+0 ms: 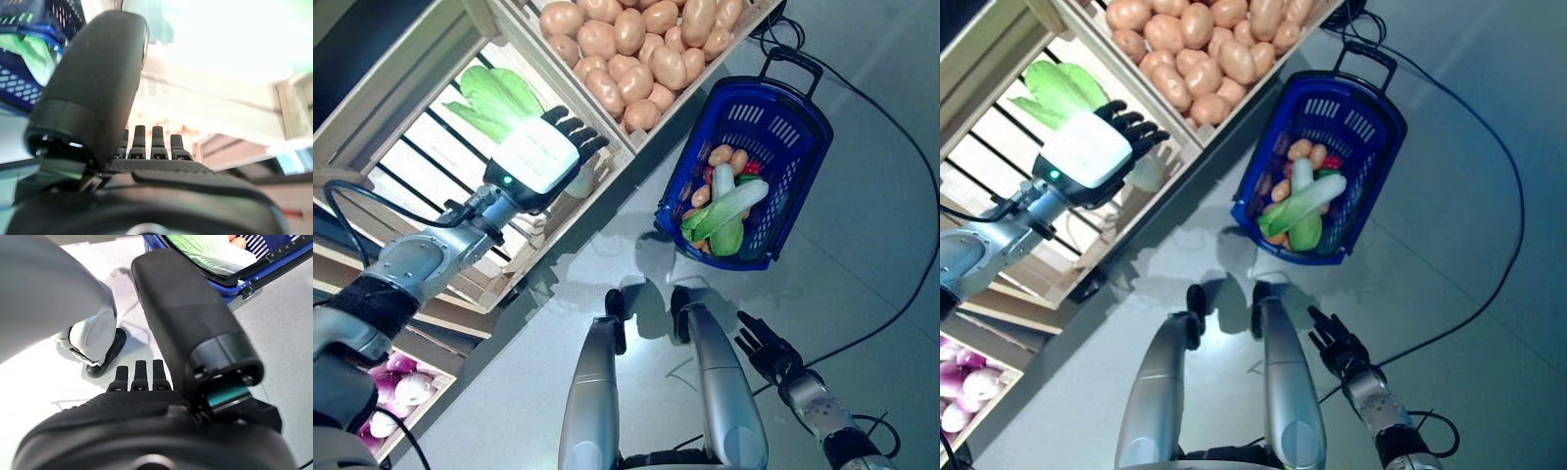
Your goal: Put vegetables into the basket
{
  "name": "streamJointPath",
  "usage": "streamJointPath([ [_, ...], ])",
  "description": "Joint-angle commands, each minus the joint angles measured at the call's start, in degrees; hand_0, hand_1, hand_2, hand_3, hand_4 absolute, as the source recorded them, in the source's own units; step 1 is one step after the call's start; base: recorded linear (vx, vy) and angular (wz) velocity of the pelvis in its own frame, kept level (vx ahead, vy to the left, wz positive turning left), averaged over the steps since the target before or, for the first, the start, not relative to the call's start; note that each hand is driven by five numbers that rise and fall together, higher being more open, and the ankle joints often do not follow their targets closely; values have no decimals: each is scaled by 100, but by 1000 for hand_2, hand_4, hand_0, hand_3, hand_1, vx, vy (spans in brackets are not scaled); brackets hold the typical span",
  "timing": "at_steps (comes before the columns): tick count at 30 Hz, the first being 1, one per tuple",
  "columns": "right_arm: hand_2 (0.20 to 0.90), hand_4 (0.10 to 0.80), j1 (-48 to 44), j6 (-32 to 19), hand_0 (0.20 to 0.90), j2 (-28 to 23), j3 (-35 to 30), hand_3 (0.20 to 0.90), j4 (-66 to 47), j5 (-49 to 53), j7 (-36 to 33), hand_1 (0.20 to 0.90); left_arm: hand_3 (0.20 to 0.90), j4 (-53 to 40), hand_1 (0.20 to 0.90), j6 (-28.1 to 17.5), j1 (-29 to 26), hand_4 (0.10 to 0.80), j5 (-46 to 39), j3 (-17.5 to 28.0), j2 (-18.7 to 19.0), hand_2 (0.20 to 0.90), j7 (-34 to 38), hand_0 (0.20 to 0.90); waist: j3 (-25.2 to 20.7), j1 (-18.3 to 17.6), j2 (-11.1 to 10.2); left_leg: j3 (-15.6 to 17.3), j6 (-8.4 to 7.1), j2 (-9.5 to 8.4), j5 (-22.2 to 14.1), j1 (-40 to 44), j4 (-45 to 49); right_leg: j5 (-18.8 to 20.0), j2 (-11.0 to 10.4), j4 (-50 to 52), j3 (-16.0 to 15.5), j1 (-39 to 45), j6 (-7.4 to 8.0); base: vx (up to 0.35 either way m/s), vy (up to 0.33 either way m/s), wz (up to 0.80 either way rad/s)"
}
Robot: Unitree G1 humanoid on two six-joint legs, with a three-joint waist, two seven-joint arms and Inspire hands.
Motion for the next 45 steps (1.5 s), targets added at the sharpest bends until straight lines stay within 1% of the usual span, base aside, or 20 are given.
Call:
streamJointPath([
  [1, 900, 800, 55, -159, 900, -361, 26, 900, -381, 83, 319, 900, 900, 106, 900, 426, -674, 800, -398, 320, 151, 900, 370, 900, -18, -19, 76, 345, 312, -100, 310, -149, -185, 924, 25, -880, -129, 380, -80, 0, 0, 0],
  [4, 900, 800, 48, -208, 900, -385, 72, 900, -523, 40, 317, 900, 900, 525, 900, 496, -740, 800, -483, 282, 48, 900, 532, 900, -18, -46, 46, 361, 333, -65, 299, -254, -186, 937, 45, -883, -119, 244, -66, -13, 43, -2],
  [5, 900, 800, 54, -237, 900, -373, 86, 900, -577, -15, 306, 900, 900, 667, 900, 589, -763, 800, -554, 268, -3, 900, 574, 900, -18, -62, 33, 372, 349, -57, 280, -288, -177, 935, 52, -874, -118, 192, -61, -9, 39, -6],
  [8, 900, 800, 65, -253, 900, -368, 119, 900, -634, -54, 271, 900, 900, 998, 900, 582, -666, 800, -583, 409, -108, 900, 777, 900, -18, -75, 18, 366, 361, -55, 275, -332, -191, 942, 59, -887, -103, 129, -59, 6, 31, -6],
  [14, 900, 800, -83, -279, 900, -370, 146, 900, -674, -122, 239, 900, 900, 1208, 900, 732, -396, 800, -433, 633, -321, 900, 1046, 900, -18, -53, 38, 358, 357, -91, 255, -348, -246, 938, 64, -896, -100, 54, -50, -1, 34, -2],
  [15, 900, 800, -135, -245, 900, -383, 152, 900, -730, -136, 183, 900, 900, 1329, 900, 830, -370, 800, -419, 699, -385, 900, 1297, 900, -18, -58, 34, 347, 348, -102, 245, -373, -241, 929, 61, -904, -86, 36, -54, -8, 40, -3],
  [17, 900, 800, -170, -212, 900, -387, 169, 900, -776, -168, 129, 900, 900, 1415, 900, 904, -415, 800, -258, 680, -431, 900, 1489, 900, -18, -70, 30, 352, 340, -90, 230, -421, -200, 922, 50, -871, -82, -15, -55, -7, 26, -1],
  [18, 900, 800, -198, -204, 900, -383, 192, 900, -835, -149, 89, 900, 900, 1471, 900, 979, -420, 800, -139, 715, -522, 900, 1750, 900, -18, -81, 19, 341, 343, -83, 228, -465, -173, 920, 53, -837, -74, -62, -55, 0, 0, 0],
  [20, 900, 800, -253, -245, 900, -384, 239, 900, -848, -114, 94, 900, 900, 1602, 900, 1028, -544, 800, 119, 662, -625, 900, 1889, 900, -18, -94, -5, 330, 347, -89, 196, -485, -150, 908, 60, -816, -68, -94, -53, 0, 0, 0],
  [21, 900, 800, -262, -260, 900, -382, 247, 900, -854, -118, 83, 900, 900, 1622, 900, 1034, -559, 800, 144, 658, -644, 900, 1901, 900, -18, -97, -10, 328, 345, -89, 191, -498, -134, 906, 64, -803, -65, -107, -52, -32, 17, 0],
  [22, 900, 800, -318, -342, 900, -373, 282, 900, -935, -170, -87, 900, 900, 1796, 900, 1078, -670, 800, 299, 588, -772, 900, 1926, 900, -18, -125, -35, 318, 334, -78, 174, -602, -37, 901, 71, -746, -64, -193, -58, -32, 22, -1],
  [25, 900, 800, -396, -327, 900, -349, 331, 900, -1028, -109, -180, 900, 900, 2000, 900, 1149, -844, 800, 468, 367, -998, 900, 1797, 900, -18, -176, -67, 311, 339, -71, 159, -738, 18, 931, 75, -717, -45, -340, -45, -13, 10, -1],
  [28, 900, 800, -381, -381, 900, -288, 424, 900, -1233, -90, -366, 900, 900, 2009, 900, 1338, -970, 800, 588, 187, -1099, 900, 1686, 900, -18, -226, -88, 322, 351, -57, 146, -822, 13, 940, 89, -702, -36, -454, -25, 0, 0, 0],
  [30, 900, 800, -394, -383, 900, -282, 445, 900, -1327, -92, -468, 900, 900, 1984, 900, 1500, -972, 800, 351, 168, -1127, 900, 1832, 900, -18, -245, -92, 332, 351, -46, 155, -877, 18, 960, 98, -692, -23, -520, -18, -18, 35, -4],
  [31, 900, 800, -429, -426, 900, -280, 489, 900, -1376, -109, -592, 900, 900, 2048, 900, 1590, -1024, 800, 360, 137, -1210, 900, 1733, 900, -18, -272, -93, 348, 362, -54, 145, -897, -13, 962, 113, -696, -3, -578, -13, -24, 59, -6],
  [33, 900, 800, -484, -423, 900, -294, 504, 900, -1407, -112, -714, 900, 900, 2133, 900, 1572, -1080, 800, 538, 81, -1284, 900, 1558, 900, -18, -305, -90, 352, 352, -61, 157, -937, -34, 990, 131, -689, 27, -654, -1, -17, 52, -15],
  [35, 900, 800, -484, -415, 900, -340, 483, 900, -1483, -66, -805, 900, 900, 2123, 900, 1642, -1124, 800, 470, 14, -1305, 900, 1491, 900, -18, -328, -83, 361, 340, -61, 180, -1001, -41, 1015, 127, -693, 32, -713, 11, -4, 29, -12],
  [38, 900, 800, -496, -435, 900, -398, 446, 900, -1504, -31, -801, 900, 900, 2191, 900, 1641, -1252, 800, 348, -113, -1286, 900, 1360, 900, -18, -355, -73, 388, 348, -53, 178, -1047, -63, 1029, 121, -724, 49, -763, 24, -1, 9, -1],
  [40, 900, 800, -550, -450, 900, -437, 473, 900, -1497, 0, -799, 900, 900, 2309, 900, 1646, -1365, 800, 85, -206, -1285, 900, 1414, 900, -18, -372, -77, 406, 341, -34, 174, -1102, -73, 1046, 112, -759, 37, -825, 26, -17, 9, 0],
  [45, 900, 800, -464, -509, 900, -411, 448, 900, -1486, -175, -590, 900, 900, 2364, 900, 1685, -1237, 800, 26, -143, -1394, 900, 1413, 900, -18, -374, -84, 378, 325, -42, 160, -1166, -48, 1036, 100, -772, 48, -861, 28, 0, 0, 0],
])
